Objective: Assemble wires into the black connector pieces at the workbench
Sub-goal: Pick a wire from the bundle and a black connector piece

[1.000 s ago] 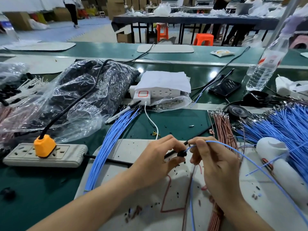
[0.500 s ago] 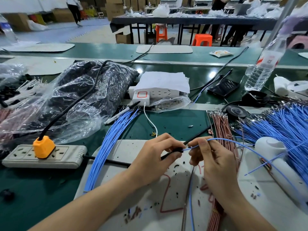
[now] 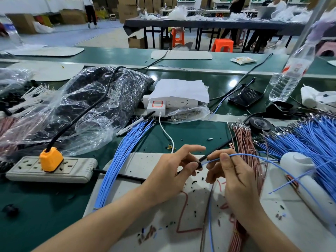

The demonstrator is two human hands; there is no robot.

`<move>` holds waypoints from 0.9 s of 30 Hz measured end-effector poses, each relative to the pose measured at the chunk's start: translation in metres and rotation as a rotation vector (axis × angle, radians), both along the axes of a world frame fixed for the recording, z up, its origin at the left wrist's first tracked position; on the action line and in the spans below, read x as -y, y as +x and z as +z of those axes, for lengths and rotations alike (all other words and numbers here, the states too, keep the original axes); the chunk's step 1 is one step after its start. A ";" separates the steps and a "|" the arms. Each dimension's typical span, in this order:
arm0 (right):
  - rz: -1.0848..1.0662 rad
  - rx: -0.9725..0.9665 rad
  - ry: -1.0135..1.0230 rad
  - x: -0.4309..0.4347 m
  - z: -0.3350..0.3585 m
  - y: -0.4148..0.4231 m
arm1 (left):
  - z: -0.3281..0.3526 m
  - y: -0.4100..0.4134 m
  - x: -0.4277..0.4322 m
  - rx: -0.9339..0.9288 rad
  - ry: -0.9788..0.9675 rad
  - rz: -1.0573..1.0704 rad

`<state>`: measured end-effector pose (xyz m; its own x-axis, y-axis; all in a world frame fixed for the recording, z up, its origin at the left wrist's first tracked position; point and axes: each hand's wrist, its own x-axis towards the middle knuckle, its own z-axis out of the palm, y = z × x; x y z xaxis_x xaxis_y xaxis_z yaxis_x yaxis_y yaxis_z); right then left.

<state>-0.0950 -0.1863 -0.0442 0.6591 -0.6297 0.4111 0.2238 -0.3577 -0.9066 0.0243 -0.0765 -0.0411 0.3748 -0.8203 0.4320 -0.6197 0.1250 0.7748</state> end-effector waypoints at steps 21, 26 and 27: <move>-0.081 -0.083 -0.054 0.001 0.003 0.000 | -0.001 0.004 0.002 -0.436 -0.057 -0.004; -0.014 -0.126 -0.049 -0.001 0.002 -0.002 | 0.000 0.003 0.001 -0.274 -0.057 0.018; 0.003 -0.114 -0.007 0.000 0.002 -0.002 | 0.000 0.003 0.001 -0.255 -0.055 0.031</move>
